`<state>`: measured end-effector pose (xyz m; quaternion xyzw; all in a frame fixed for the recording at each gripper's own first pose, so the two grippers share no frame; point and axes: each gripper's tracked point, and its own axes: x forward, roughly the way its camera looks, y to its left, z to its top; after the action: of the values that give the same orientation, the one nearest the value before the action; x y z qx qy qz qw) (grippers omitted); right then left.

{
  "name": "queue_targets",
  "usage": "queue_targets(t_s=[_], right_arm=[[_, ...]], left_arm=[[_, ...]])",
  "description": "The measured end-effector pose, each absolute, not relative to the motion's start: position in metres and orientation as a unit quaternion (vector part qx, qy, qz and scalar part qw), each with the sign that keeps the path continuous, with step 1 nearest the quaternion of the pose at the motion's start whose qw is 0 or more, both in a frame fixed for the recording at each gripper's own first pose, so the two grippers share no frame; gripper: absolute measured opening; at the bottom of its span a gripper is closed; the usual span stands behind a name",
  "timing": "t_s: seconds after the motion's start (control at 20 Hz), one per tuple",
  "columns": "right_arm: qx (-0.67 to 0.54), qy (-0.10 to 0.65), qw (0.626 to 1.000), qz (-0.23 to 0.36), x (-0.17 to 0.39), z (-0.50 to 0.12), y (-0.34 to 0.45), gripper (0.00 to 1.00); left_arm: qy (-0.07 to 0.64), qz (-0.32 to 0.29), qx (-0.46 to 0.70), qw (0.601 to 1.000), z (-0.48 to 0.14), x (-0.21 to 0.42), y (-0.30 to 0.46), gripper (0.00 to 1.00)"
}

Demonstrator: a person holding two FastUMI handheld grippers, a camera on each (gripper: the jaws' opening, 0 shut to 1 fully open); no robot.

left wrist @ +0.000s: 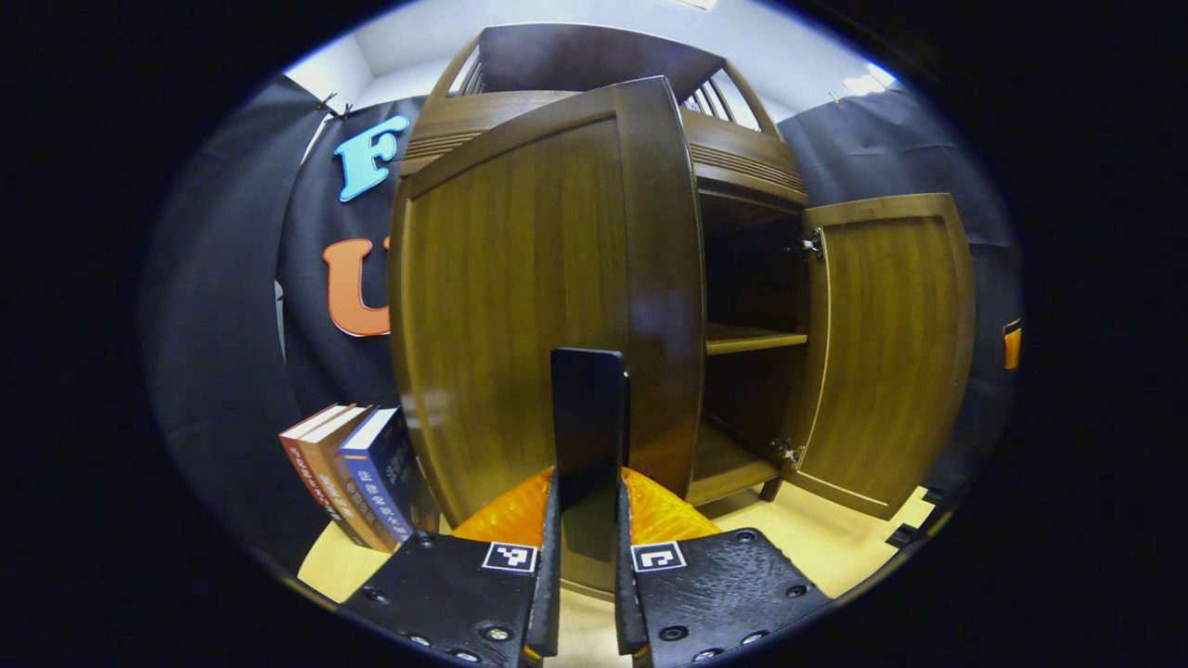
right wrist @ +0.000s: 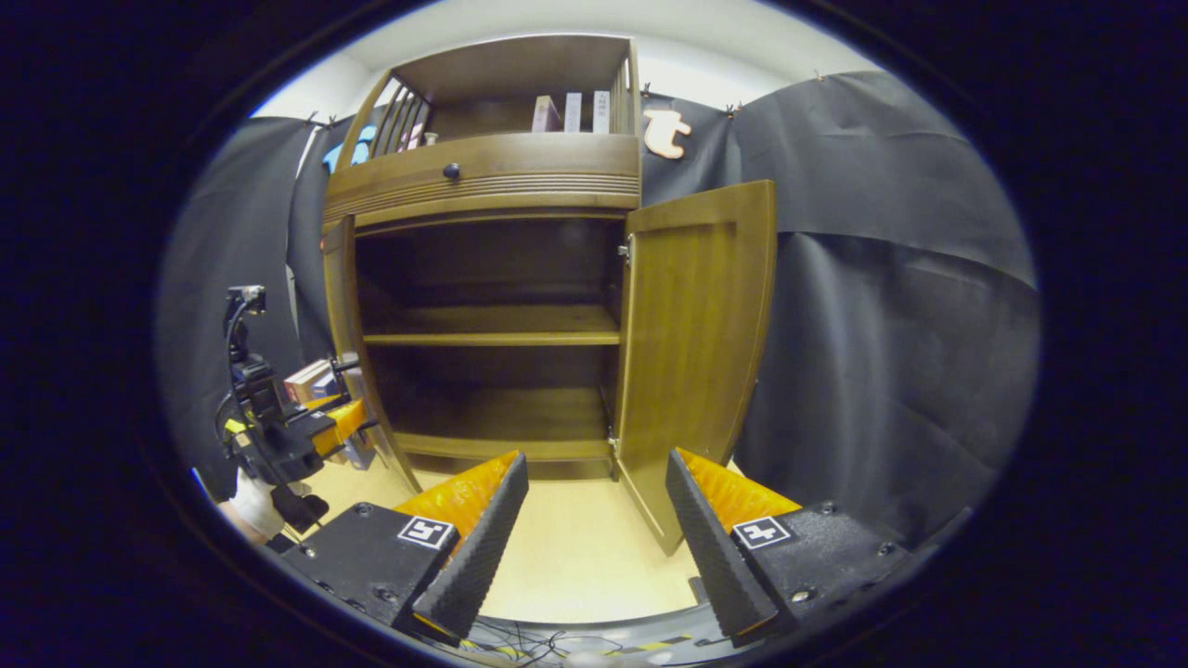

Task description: Open the right door of the double-door shoe cabinet with the right hand, and open the left door with the left hand.

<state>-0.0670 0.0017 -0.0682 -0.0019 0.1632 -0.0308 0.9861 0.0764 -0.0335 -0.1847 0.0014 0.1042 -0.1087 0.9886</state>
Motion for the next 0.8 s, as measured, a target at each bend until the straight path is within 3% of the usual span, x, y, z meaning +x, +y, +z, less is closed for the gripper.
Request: queue_targets(t_s=[0.45,0.5,0.55,0.6,0.65,0.8], right_arm=[[-0.008,0.164,0.986,0.03,-0.056,-0.072,0.043,0.95],[-0.007,0.165,0.986,0.035,-0.056,-0.073,0.047,0.95],[-0.007,0.165,0.985,0.04,-0.053,-0.073,0.05,0.95],[-0.008,0.166,0.985,0.045,-0.052,-0.073,0.052,0.95],[-0.007,0.166,0.985,0.048,-0.051,-0.074,0.054,0.95],[-0.004,0.167,0.984,0.057,-0.051,-0.076,0.061,0.95]], left_arm=[[0.113,-0.05,-0.009,0.992,-0.182,0.033,0.034,0.22],[0.116,-0.046,-0.014,0.992,-0.184,0.037,0.038,0.1],[0.114,-0.04,-0.014,0.993,-0.183,0.033,0.047,0.09],[0.117,-0.03,-0.008,0.993,-0.184,0.029,0.057,0.18],[0.115,-0.019,0.0,0.993,-0.184,0.029,0.067,0.04],[0.108,-0.018,-0.004,0.994,-0.184,0.024,0.087,0.0]])
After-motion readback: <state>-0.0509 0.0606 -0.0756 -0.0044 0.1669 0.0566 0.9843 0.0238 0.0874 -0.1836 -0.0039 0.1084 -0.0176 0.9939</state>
